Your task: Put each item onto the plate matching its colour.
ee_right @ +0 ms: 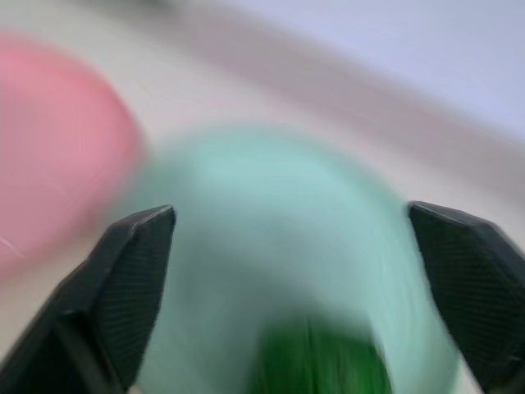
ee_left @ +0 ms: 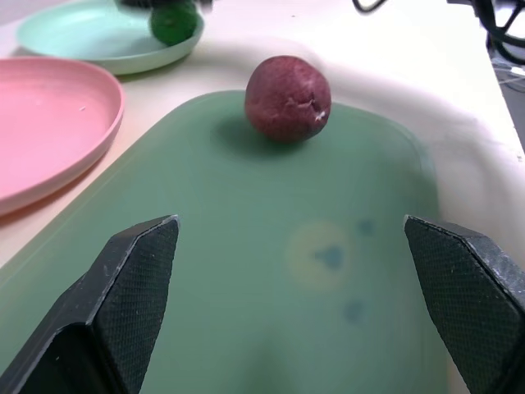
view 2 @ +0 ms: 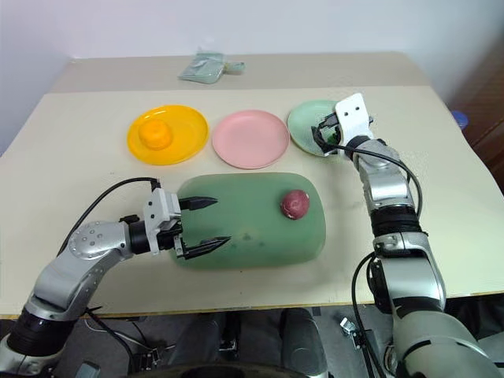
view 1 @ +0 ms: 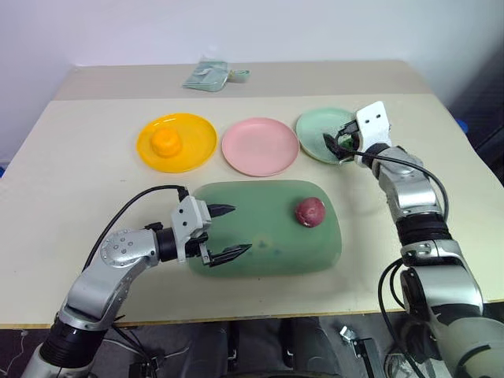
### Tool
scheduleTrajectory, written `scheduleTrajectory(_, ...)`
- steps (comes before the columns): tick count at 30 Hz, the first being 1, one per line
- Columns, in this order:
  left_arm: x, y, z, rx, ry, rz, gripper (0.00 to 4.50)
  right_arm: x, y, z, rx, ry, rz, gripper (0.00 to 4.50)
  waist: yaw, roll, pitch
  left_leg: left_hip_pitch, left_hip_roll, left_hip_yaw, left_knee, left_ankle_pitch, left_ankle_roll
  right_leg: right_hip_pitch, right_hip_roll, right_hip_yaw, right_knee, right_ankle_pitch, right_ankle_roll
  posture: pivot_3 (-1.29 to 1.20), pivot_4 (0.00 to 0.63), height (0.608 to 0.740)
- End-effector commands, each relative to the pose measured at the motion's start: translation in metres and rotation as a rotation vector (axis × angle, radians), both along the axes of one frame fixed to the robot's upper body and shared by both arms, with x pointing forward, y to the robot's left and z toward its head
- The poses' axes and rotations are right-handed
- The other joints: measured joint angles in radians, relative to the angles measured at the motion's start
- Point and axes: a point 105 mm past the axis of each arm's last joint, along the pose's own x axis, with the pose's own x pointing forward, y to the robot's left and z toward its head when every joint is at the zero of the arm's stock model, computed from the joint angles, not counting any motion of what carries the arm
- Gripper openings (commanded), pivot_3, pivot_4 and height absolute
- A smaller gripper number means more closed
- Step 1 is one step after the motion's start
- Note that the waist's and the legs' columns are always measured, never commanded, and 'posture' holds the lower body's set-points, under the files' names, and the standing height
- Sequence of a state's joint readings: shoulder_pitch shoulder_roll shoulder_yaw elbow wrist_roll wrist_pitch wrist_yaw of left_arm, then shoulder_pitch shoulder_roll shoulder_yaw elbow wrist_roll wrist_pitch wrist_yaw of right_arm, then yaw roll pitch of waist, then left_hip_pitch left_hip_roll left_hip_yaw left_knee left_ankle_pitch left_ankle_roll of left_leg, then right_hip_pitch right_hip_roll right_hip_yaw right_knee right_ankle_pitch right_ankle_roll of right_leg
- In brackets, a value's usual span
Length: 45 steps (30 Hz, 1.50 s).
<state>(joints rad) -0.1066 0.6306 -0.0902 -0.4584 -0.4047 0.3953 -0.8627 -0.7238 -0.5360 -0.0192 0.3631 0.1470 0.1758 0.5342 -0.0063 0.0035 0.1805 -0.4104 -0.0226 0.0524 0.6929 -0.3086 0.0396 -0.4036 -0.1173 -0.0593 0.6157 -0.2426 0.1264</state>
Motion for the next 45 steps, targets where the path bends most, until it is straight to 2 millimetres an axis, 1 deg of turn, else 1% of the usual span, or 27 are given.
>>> scheduleTrajectory(1,-0.003,0.003,0.010,-0.002,-0.038,-0.001,4.50,-0.058,0.024,0.005,0.009,0.058,0.357,4.46,0.011,0.000,0.000,0.000,0.000,-0.001,0.000,0.000,0.000,0.001,0.000,0.000,0.000,0.000,0.000,0.00,0.150,0.740)
scheduleTrajectory(2,-0.002,0.003,0.010,0.000,-0.037,-0.001,4.50,-0.074,0.027,-0.003,0.009,0.118,0.429,4.46,0.019,0.000,0.000,0.000,0.000,-0.001,0.001,0.000,0.001,0.001,0.000,0.000,-0.001,0.000,0.000,0.00,0.150,0.740)
scheduleTrajectory(3,-0.002,0.004,0.010,0.004,-0.037,-0.005,4.50,-0.094,0.030,-0.015,-0.008,0.196,0.509,4.46,0.020,0.000,0.000,0.000,0.000,-0.001,0.002,-0.001,0.001,0.002,0.000,0.000,-0.001,0.000,0.000,0.00,0.150,0.740)
scheduleTrajectory(4,-0.001,0.004,0.010,0.007,-0.036,-0.008,4.50,-0.108,0.032,-0.022,-0.019,0.251,0.562,4.46,0.023,0.000,0.000,0.000,0.000,-0.001,0.004,-0.001,0.002,0.003,-0.001,-0.001,-0.002,0.000,0.000,0.00,0.150,0.740)
scheduleTrajectory(5,-0.001,0.004,0.010,0.009,-0.036,-0.011,4.50,-0.117,0.032,-0.029,-0.031,0.297,0.588,4.46,0.021,0.000,0.000,0.000,-0.001,-0.001,0.005,-0.001,0.002,0.003,-0.001,0.000,-0.002,0.000,0.000,0.00,0.150,0.740)
scheduleTrajectory(6,0.000,0.004,0.010,0.012,-0.037,-0.017,4.50,-0.121,0.031,-0.042,-0.073,0.342,0.578,4.46,0.019,0.000,0.000,0.001,0.000,-0.001,0.005,-0.002,0.003,0.004,-0.002,0.000,-0.001,0.000,0.000,0.00,0.150,0.740)
scheduleTrajectory(8,0.002,0.004,0.010,0.014,-0.037,-0.024,4.50,-0.122,0.028,-0.062,-0.138,0.400,0.536,4.46,0.014,0.000,0.000,0.003,0.000,-0.001,0.006,-0.002,0.003,0.005,-0.002,0.000,-0.001,0.000,0.000,0.00,0.150,0.740)
scheduleTrajectory(10,0.003,0.003,0.011,0.013,-0.037,-0.028,4.50,-0.118,0.028,-0.071,-0.155,0.419,0.508,4.46,0.011,0.000,-0.001,0.004,0.000,-0.001,0.006,-0.002,0.002,0.004,-0.002,0.000,0.000,0.000,0.000,0.00,0.150,0.740)
scheduleTrajectory(12,0.003,0.002,0.011,0.011,-0.037,-0.029,4.50,-0.114,0.032,-0.072,-0.146,0.406,0.496,3.93,0.012,0.001,-0.001,0.003,0.000,0.000,0.005,-0.002,0.002,0.002,-0.002,0.001,0.001,0.000,-0.001,0.00,0.150,0.740)
scheduleTrajectory(13,0.003,0.002,0.011,0.010,-0.037,-0.029,4.50,-0.113,0.036,-0.068,-0.135,0.386,0.503,3.61,0.013,0.001,-0.001,0.002,0.000,0.000,0.005,-0.002,0.002,0.001,-0.002,0.001,0.001,0.000,-0.001,0.00,0.150,0.740)
scheduleTrajectory(15,0.003,0.003,0.011,0.008,-0.036,-0.022,4.50,-0.110,0.044,-0.060,-0.107,0.347,0.511,2.71,0.016,0.001,-0.001,0.001,0.000,0.000,0.005,-0.002,0.002,0.000,-0.002,0.001,0.000,0.000,-0.001,0.00,0.150,0.740)
scheduleTrajectory(16,0.004,0.004,0.011,0.007,-0.036,-0.015,4.50,-0.108,0.047,-0.057,-0.097,0.329,0.510,2.34,0.016,0.001,-0.001,0.001,0.000,0.000,0.005,-0.002,0.002,0.000,-0.002,0.001,0.000,0.000,-0.001,0.00,0.150,0.740)
scheduleTrajectory(18,0.006,0.010,0.012,0.003,-0.043,0.026,4.50,-0.098,0.059,-0.045,-0.084,0.258,0.505,2.25,0.017,0.001,-0.001,0.001,0.000,0.000,0.005,-0.001,0.002,0.001,-0.002,0.001,0.000,0.000,-0.001,0.00,0.150,0.740)
scheduleTrajectory(21,0.013,0.027,0.015,-0.016,-0.060,0.130,4.50,-0.069,0.077,-0.028,-0.029,0.154,0.423,2.25,0.013,0.001,-0.001,0.001,0.000,0.000,0.005,-0.001,0.001,0.000,-0.001,0.001,0.001,0.000,-0.001,0.00,0.150,0.740)
scheduleTrajectory(23,0.020,0.043,0.017,-0.025,-0.080,0.224,4.50,-0.043,0.088,-0.020,0.017,0.112,0.325,2.25,0.006,0.001,-0.001,0.001,0.000,0.000,0.005,-0.001,0.001,-0.001,-0.001,0.001,0.001,0.000,-0.001,0.00,0.150,0.740)
scheduleTrajectory(26,0.027,0.062,0.018,-0.042,-0.094,0.347,4.50,-0.006,0.093,-0.022,0.038,0.121,0.151,2.25,-0.001,0.001,-0.001,0.001,0.000,-0.001,0.004,0.000,0.000,-0.001,-0.001,0.001,0.002,0.000,-0.001,0.00,0.150,0.740)
scheduleTrajectory(28,0.025,0.069,0.017,-0.049,-0.094,0.396,4.50,0.012,0.098,-0.025,0.043,0.130,0.105,2.25,-0.006,0.001,-0.001,0.000,-0.001,-0.001,0.004,0.000,0.000,-0.001,-0.001,0.001,0.002,0.000,-0.001,0.00,0.150,0.740)
scheduleTrajectory(30,0.022,0.071,0.015,-0.050,-0.094,0.424,4.50,0.020,0.102,-0.027,0.055,0.138,0.098,3.28,-0.007,0.001,-0.001,0.000,-0.001,-0.001,0.003,0.000,0.000,-0.001,-0.001,0.001,0.002,0.000,-0.001,0.00,0.150,0.740)
scheduleTrajectory(31,0.020,0.071,0.015,-0.050,-0.099,0.435,4.50,0.023,0.103,-0.027,0.068,0.136,0.103,3.61,-0.007,0.001,-0.001,0.000,-0.001,-0.001,0.002,0.000,0.000,-0.001,-0.001,0.001,0.003,0.000,-0.001,0.00,0.150,0.740)
scheduleTrajectory(32,0.020,0.073,0.015,-0.054,-0.107,0.459,4.50,0.022,0.104,-0.024,0.064,0.109,0.121,4.14,-0.007,0.001,-0.001,0.000,-0.001,0.000,0.001,0.000,0.000,-0.001,-0.001,0.001,0.003,0.000,-0.001,0.00,0.150,0.740)
scheduleTrajectory(33,0.020,0.076,0.016,-0.057,-0.114,0.482,4.50,0.021,0.105,-0.020,0.056,0.081,0.137,4.48,-0.006,0.001,-0.001,0.000,-0.001,-0.001,0.001,0.000,0.000,-0.001,-0.001,0.000,0.003,0.000,-0.001,0.00,0.150,0.740)
scheduleTrajectory(37,0.021,0.080,0.017,-0.065,-0.124,0.546,4.50,0.014,0.093,-0.012,0.038,0.022,0.194,4.48,-0.008,0.001,-0.001,0.000,-0.001,0.000,0.001,0.000,-0.001,-0.001,0.000,0.001,0.003,0.000,-0.001,0.00,0.150,0.740)
scheduleTrajectory(42,0.019,0.123,0.018,-0.021,-0.166,0.720,4.50,-0.022,0.067,-0.004,0.032,-0.009,0.357,4.48,-0.006,0.001,-0.001,0.000,-0.001,0.000,0.000,0.000,0.000,-0.001,-0.001,0.000,0.001,0.000,-0.001,0.00,0.150,0.740)
scheduleTrajectory(43,0.018,0.129,0.018,-0.016,-0.170,0.738,4.50,-0.028,0.063,-0.004,0.030,-0.007,0.379,4.48,-0.007,0.001,-0.001,0.000,-0.001,0.000,0.000,0.000,0.000,-0.001,-0.001,0.000,0.001,0.000,-0.001,0.00,0.150,0.740)
scheduleTrajectory(44,0.013,0.143,0.017,-0.004,-0.165,0.781,4.50,-0.038,0.049,-0.008,0.036,0.025,0.398,4.48,-0.008,0.001,-0.001,0.000,-0.001,0.000,0.000,0.000,0.000,-0.001,-0.001,0.000,0.000,0.000,-0.001,0.00,0.150,0.740)
scheduleTrajectory(45,0.009,0.153,0.016,0.004,-0.162,0.810,4.50,-0.046,0.039,-0.010,0.039,0.049,0.410,4.48,-0.008,0.001,-0.001,0.001,-0.001,0.000,0.000,0.000,0.000,-0.001,-0.001,0.001,0.000,0.000,-0.001,0.00,0.150,0.740)
